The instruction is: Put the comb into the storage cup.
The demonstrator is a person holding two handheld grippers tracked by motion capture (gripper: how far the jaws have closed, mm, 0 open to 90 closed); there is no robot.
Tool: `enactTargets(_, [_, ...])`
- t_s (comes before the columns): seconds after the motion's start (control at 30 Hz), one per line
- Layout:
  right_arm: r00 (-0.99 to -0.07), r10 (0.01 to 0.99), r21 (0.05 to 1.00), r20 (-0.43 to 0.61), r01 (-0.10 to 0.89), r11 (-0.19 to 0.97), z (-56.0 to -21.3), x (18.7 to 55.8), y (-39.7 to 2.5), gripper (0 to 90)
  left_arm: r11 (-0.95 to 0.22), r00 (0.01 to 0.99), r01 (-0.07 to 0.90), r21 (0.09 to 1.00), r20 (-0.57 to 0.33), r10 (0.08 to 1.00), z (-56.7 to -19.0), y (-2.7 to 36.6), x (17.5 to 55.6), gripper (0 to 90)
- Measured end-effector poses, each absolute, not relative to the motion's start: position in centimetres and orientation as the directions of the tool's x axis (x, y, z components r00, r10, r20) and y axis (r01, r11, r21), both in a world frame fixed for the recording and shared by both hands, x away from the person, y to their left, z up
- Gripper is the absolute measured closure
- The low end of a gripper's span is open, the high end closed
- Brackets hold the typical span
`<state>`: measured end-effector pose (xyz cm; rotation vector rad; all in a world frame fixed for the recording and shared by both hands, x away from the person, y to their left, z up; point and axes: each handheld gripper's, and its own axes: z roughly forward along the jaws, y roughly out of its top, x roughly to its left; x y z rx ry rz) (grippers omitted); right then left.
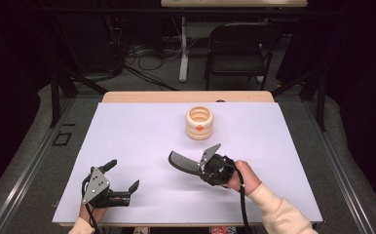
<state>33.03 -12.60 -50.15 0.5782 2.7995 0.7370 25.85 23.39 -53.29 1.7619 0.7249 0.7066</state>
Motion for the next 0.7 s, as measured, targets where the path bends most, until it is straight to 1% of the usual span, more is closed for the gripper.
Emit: enactTargets(0.7, [-0.888, 0.452, 0.565, -0.083, 0.332, 0.755, -49.4, 33.0, -14.0, 72.1, -0.262, 0.640, 0.133, 0.956, 0.119, 0.759, -53.3, 23.4, 25.8, 0.0])
